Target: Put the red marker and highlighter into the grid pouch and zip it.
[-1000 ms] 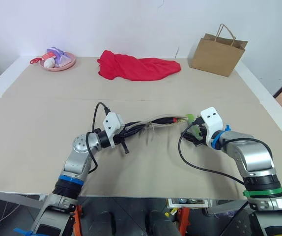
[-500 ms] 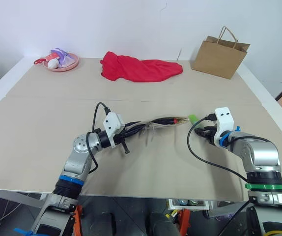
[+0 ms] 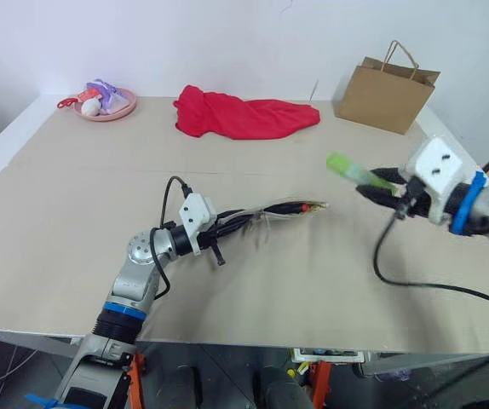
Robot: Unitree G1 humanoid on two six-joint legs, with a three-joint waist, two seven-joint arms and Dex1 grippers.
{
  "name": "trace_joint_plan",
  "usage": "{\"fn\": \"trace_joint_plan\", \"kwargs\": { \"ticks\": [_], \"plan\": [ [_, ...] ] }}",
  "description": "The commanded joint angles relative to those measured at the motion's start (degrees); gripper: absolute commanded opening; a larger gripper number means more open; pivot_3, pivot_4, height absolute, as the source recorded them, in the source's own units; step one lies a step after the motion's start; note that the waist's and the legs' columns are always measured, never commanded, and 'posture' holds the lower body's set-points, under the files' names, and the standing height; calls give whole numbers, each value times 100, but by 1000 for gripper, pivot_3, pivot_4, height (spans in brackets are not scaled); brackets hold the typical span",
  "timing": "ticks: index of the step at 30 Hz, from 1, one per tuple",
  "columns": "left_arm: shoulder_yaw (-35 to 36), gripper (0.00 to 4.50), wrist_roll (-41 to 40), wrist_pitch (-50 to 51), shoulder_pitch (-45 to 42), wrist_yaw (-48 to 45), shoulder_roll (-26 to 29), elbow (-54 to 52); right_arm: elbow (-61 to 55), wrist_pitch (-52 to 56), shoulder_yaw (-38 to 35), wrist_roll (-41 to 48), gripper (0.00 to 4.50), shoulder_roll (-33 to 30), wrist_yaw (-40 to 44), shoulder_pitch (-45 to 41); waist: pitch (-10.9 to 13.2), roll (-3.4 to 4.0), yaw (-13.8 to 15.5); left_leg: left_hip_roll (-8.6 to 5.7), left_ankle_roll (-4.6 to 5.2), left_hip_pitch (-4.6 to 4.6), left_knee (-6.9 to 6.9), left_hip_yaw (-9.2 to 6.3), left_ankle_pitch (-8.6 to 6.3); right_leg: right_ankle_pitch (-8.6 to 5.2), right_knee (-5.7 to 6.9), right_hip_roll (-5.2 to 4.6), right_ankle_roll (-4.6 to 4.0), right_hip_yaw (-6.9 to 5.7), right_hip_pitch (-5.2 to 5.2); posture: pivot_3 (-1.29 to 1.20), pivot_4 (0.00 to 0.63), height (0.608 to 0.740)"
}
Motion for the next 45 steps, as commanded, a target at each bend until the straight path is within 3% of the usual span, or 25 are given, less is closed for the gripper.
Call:
{"fn": "trace_joint_plan", "kwargs": {
  "ticks": [1,17,35,45],
  "plan": [
    [2,0,-89,-41,-88,-42,-28,-89,-340,-59,-271,247,1128,-414,590,201,1,-1,-14,0,0,1,2,1,0,0,0,0,0,3,0,0,150,740],
    [5,0,-81,-86,-164,-108,-53,-1,-297,-464,429,-276,1128,-322,596,439,1,-2,-18,0,-3,12,7,5,4,6,1,0,4,9,6,0,150,740],
    [5,0,-61,-120,-159,-111,-48,24,124,-698,837,-574,1128,-97,707,-140,1,-2,-16,1,-3,14,8,6,4,8,1,1,2,9,6,0,150,740],
    [0,0,-58,-159,-225,-130,-67,93,718,-1100,1817,-1239,1128,465,796,-1037,1,-2,-35,2,-3,16,8,8,4,9,2,3,0,11,6,0,150,740]
  ]
}}
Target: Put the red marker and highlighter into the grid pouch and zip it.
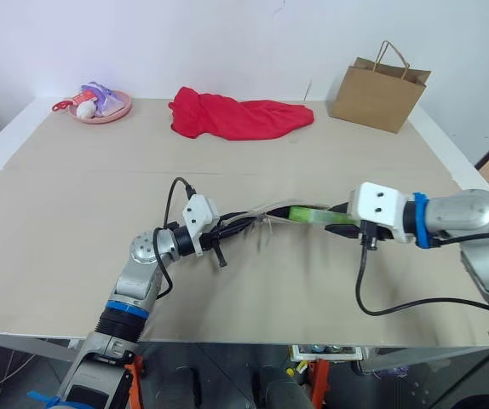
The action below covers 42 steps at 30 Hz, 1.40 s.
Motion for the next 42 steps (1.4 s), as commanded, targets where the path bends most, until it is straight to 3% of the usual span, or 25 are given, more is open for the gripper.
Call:
{"fn": "trace_joint_plan", "kwargs": {
  "ticks": [1,10,19,31,42],
  "plan": [
    [44,0,-63,-120,-145,-10,-13,-67,220,-270,179,-240,1128,137,110,-410,0,0,1,0,0,-1,0,1,0,-1,0,0,0,0,0,0,150,740],
    [57,0,-51,-178,-235,-15,-17,37,936,-1255,1153,-912,1128,1061,432,-1337,0,0,-8,3,0,-3,-1,3,0,0,2,3,-4,0,-6,0,150,740],
    [85,0,-57,-172,-183,21,24,-27,1062,-1432,1035,-935,1128,1614,324,-1312,0,-1,41,1,0,-18,2,1,0,19,3,-1,-40,-8,-14,0,150,740],
    [94,0,-51,-202,-214,-10,-26,52,571,-510,196,-147,1128,1172,744,-1305,0,-1,46,0,0,-20,3,-1,0,20,3,-1,-41,-9,-14,0,150,740],
    [70,0,-52,-242,-241,7,-90,93,701,-607,599,-516,1128,1640,492,-1409,0,-1,27,2,0,-19,3,-2,0,22,4,2,-43,-9,-15,0,150,740]
  ]
}}
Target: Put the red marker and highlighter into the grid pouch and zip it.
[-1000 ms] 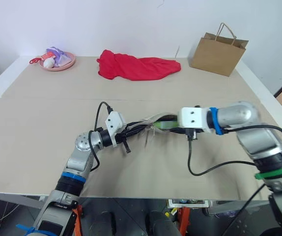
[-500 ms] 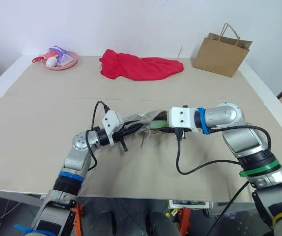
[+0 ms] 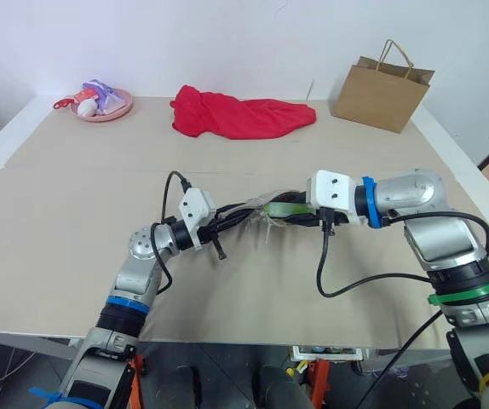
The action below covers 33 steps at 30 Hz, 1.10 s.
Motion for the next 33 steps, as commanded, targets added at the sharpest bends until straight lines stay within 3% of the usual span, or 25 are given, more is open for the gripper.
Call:
{"fn": "trace_joint_plan", "kwargs": {
  "ticks": [1,4,6,8,10,11,12,13,20,25,29,33],
  "plan": [
    [-75,0,-13,-28,-89,-9,-50,-105,-183,-206,97,-7,1128,228,-101,-255,0,0,2,0,0,-1,0,0,0,0,0,0,0,0,0,0,150,740],
    [-68,0,-17,-18,-86,-16,-59,-110,-61,-193,127,-51,1128,406,-193,-286,0,0,3,0,0,-1,0,0,0,0,0,0,0,0,0,0,150,740],
    [-70,0,-19,-11,-75,-20,-61,-130,-32,-154,115,-39,2131,481,-216,-284,0,0,3,0,0,-1,1,-1,0,0,0,0,0,-2,0,0,150,740],
    [-70,0,-20,-5,-74,-21,-62,-139,-34,-119,85,-34,2621,496,-191,-262,0,0,8,0,0,0,1,-1,0,0,0,0,0,-1,0,0,150,740],
    [-77,0,-26,1,-72,-17,-58,-145,-36,-129,41,-67,3541,463,-207,-242,0,0,13,0,0,-3,1,-1,0,0,0,0,0,-2,0,0,150,740],
    [-84,0,-26,2,-67,-11,-56,-152,-39,-140,17,-91,3738,435,-230,-233,0,0,14,-1,0,-3,1,-1,0,0,0,-1,0,-2,0,0,150,740],
    [-90,0,-27,3,-63,-6,-56,-156,-39,-169,-16,-107,4306,377,-232,-224,0,0,14,0,0,-2,1,-1,0,0,0,-1,1,-2,0,0,150,740],
    [-93,0,-27,3,-61,-3,-56,-157,-30,-218,-55,-108,4457,313,-221,-220,0,0,14,0,0,-2,1,-1,0,0,0,0,0,-2,0,0,150,740],
    [-110,0,-34,1,-29,10,-54,-165,-158,257,-804,581,4457,-411,175,-361,0,0,17,-2,0,-2,1,0,0,0,0,-3,0,-1,0,0,150,740],
    [-126,0,-29,-3,-6,20,-64,-176,-494,1374,-2035,1915,4457,-961,460,-88,0,1,18,-1,0,-2,-3,-4,0,-2,0,-2,-2,-3,0,0,150,740],
    [-128,0,-31,5,32,23,-51,-212,-774,2146,-2773,2570,4457,-1322,414,525,0,0,18,-1,1,-1,-3,-7,-1,-3,-1,-2,-3,-5,3,0,150,740],
    [-132,0,-36,24,76,39,-32,-257,-1176,2316,-3011,2479,4457,-1648,232,1801,0,0,9,-2,1,2,1,-8,-1,-3,-1,-4,0,-4,8,0,150,740]
  ]
}}
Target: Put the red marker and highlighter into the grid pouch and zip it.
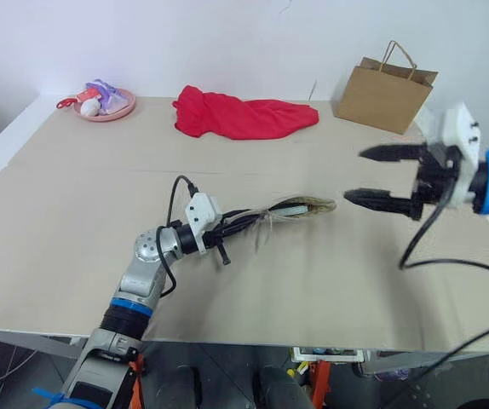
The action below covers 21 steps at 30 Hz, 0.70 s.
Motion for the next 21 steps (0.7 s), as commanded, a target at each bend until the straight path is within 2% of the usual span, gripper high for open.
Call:
{"fn": "trace_joint_plan", "kwargs": {
  "ticks": [1,4,6,9,13,21],
  "plan": [
    [51,0,-54,-22,14,41,21,-246,-454,160,-281,-2,4457,-165,-213,643,-1,3,-11,0,0,0,1,1,0,1,0,0,1,1,-1,0,150,740],
    [32,0,-61,4,38,35,21,-271,-961,347,111,-227,4457,89,-710,1768,-4,-4,-16,-1,1,4,0,-5,1,-1,1,2,11,-2,5,0,150,740],
    [16,0,-66,18,21,16,14,-260,-1152,379,417,-337,4457,391,-1150,2025,-11,-16,-20,3,0,10,0,-15,0,-25,0,4,37,-12,13,0,150,740],
    [0,0,-73,29,-29,-18,5,-228,-1288,681,706,-262,4457,1036,-1843,1730,-3,25,-101,-5,-2,14,2,-16,5,-10,4,7,43,16,5,0,150,740],
    [-8,0,-71,17,-101,-39,-10,-151,-1403,944,1097,-161,4457,1701,-2361,1208,6,-13,-148,-27,-3,39,4,-32,10,5,2,11,48,33,24,0,150,740],
    [-42,0,-71,6,-133,-62,-42,-116,-1429,1660,1316,403,4457,2376,-2705,215,6,-16,-124,-42,-3,27,-1,-66,10,-6,1,8,50,22,24,0,150,740]
  ]
}}
